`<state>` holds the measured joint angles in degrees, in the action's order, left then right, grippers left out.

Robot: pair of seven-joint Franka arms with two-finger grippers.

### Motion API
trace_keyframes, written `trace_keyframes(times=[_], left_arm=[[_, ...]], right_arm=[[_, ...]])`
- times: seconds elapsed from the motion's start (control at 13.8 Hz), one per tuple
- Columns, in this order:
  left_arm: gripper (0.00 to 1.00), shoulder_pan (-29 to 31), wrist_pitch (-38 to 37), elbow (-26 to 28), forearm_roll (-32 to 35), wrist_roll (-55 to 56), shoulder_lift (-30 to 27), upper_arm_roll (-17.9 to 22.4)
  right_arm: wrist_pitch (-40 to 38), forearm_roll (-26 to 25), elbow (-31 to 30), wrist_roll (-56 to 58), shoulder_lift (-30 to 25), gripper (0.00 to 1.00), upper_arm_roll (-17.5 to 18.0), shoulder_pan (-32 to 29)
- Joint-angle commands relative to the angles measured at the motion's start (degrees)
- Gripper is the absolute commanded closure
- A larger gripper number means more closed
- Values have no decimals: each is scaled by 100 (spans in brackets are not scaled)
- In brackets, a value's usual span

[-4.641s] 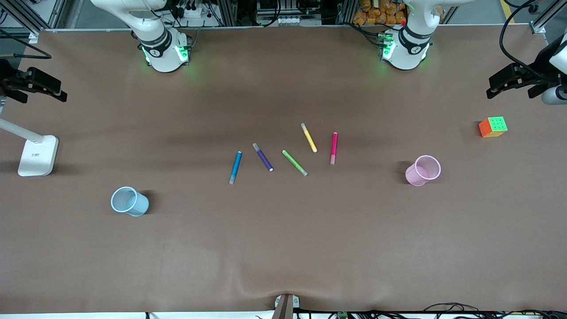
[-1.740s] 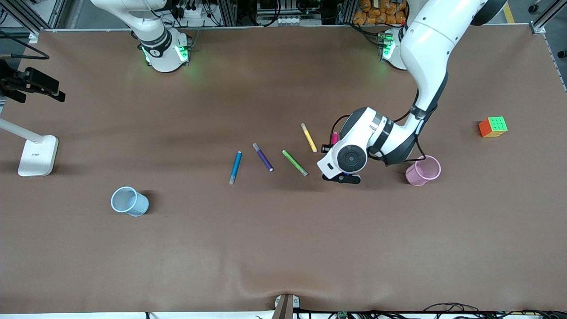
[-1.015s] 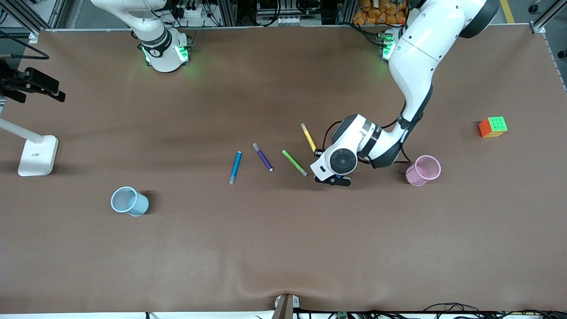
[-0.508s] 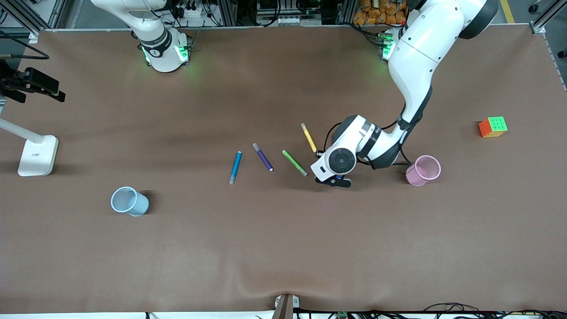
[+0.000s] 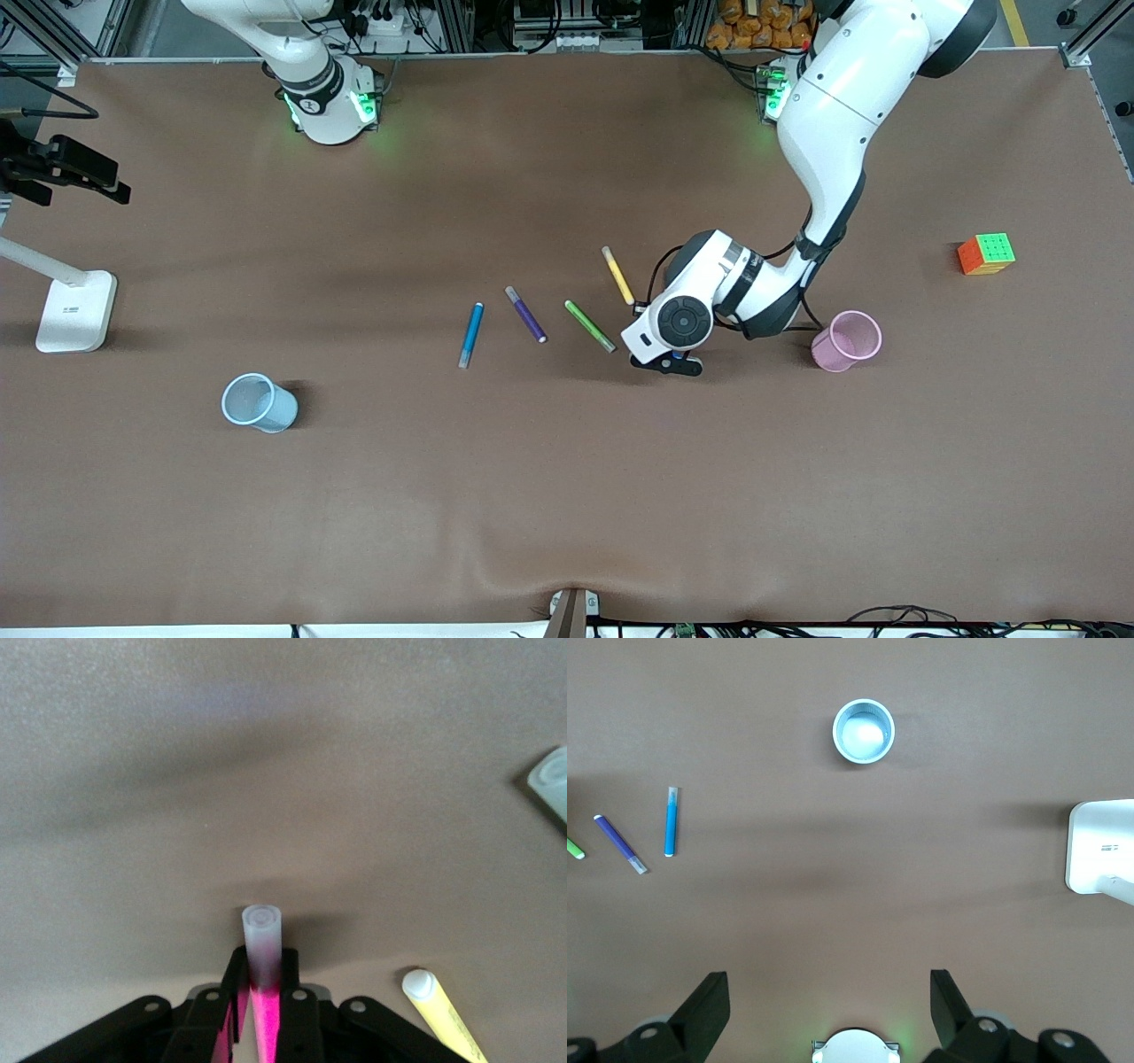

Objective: Place pink and blue markers in matching cups
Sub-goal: 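Close the left gripper on the pink marker and lift it, then carry the pink marker over the pink cup while the right gripper reaches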

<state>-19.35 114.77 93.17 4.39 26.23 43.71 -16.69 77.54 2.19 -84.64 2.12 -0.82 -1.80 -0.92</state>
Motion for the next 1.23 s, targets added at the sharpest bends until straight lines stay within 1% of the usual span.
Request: trace_keyframes(times=[0.0,0.29,0.58,0.8,0.94,1.09,1.16], left_arm=[[100,1,133,9,150,-4,41,26],[100,88,72,-106,194,-22,-178,26],[100,554,-86,-149,203,-101,-810,35],[100,897,-394,-159,211,-110,-1346,35],[100,1037,-420,-176,220,-118,-1646,35],[100,1327,-429,-298,229,-136,-1839,26],[100,1407,-421,-255,220,-40,-1971,8]], right_arm=[[-46,-17,71,-1,29,0,13,-31],[-46,-17,71,-1,29,0,13,-31],[-46,-8,71,-10,38,0,4,-31],[-37,10,71,-18,55,0,30,48],[-11,18,71,-45,116,0,39,197],[-2,19,79,-45,196,0,39,434],[7,18,79,-45,283,0,39,548]])
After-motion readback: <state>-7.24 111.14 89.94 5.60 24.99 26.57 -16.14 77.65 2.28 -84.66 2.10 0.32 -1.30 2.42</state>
